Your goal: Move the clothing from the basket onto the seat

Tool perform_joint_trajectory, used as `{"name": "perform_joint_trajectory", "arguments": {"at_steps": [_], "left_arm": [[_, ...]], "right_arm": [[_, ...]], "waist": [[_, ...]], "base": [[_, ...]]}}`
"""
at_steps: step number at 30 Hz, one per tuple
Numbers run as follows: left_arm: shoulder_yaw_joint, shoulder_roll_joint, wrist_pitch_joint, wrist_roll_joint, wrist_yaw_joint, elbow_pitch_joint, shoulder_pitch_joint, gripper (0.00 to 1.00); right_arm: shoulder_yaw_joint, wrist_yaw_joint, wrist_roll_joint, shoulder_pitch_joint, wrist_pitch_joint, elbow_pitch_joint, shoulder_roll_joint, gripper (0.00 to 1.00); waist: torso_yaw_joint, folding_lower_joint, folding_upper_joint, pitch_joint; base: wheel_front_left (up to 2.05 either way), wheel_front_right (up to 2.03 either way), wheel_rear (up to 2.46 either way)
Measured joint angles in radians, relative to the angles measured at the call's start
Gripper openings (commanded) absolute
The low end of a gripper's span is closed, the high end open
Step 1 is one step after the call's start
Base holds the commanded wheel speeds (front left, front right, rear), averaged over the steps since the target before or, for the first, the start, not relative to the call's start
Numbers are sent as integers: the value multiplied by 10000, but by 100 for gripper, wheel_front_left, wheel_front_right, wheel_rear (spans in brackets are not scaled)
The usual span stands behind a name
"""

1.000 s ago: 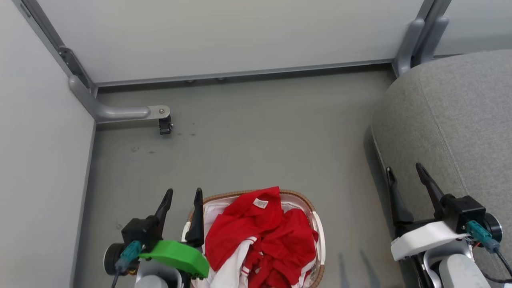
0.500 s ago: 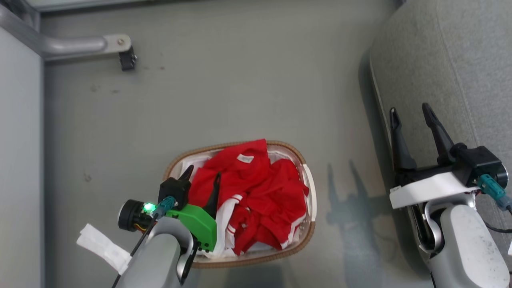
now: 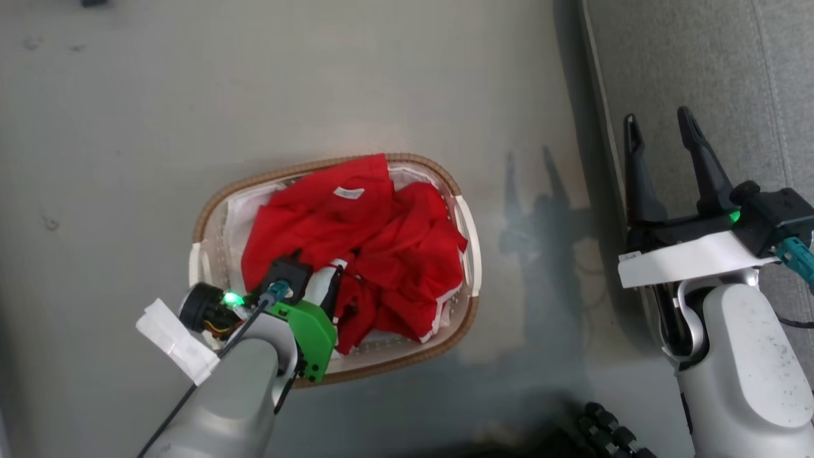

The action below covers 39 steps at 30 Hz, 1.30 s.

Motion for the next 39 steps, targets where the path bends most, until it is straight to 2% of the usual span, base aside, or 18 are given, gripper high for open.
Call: {"name": "perform_joint_trajectory", "arguments": {"at_steps": [10,16,21,22,23,24,25,26,33,39], "left_arm": [[-209,190,2,267,61,911,-751,100],[-8,474,0,242,727,1137,-1154,100],[73,606,0,161,924,1179,-1153,100],[86,608,0,123,926,1233,-1147,89],[100,612,0,86,926,1296,-1132,64],[111,616,0,79,926,1340,-1110,42],[115,616,0,50,924,1361,-1097,25],[121,612,0,-4,920,1371,-1090,1],[171,591,2,-184,688,867,-686,0],[288,593,2,-278,445,-199,-114,0]], "right_arm": [[134,0,393,-323,0,-17,2,100],[192,0,558,-426,0,-13,2,100],[307,0,662,-448,0,35,4,100],[343,0,675,-447,0,44,2,100],[382,2,696,-446,0,46,4,100],[412,0,731,-442,0,48,4,100],[428,2,746,-437,0,58,4,100],[441,0,746,-419,0,73,4,100],[416,2,619,-277,0,274,4,100],[274,2,341,70,0,460,8,100]], "waist": [[-595,0,0,1187],[-931,-1,0,1542],[-1093,-1,0,1601],[-1105,-1,0,1575],[-1117,-1,0,1541],[-1126,-1,0,1507],[-1133,-1,0,1476],[-1138,-1,0,1433],[-1096,-1,0,967],[-951,-1,0,274]], "base": [[0,0,0],[0,0,0],[0,0,0],[0,0,0],[0,0,0],[0,0,0],[0,0,0],[0,0,0],[0,0,0],[0,0,0]]}}
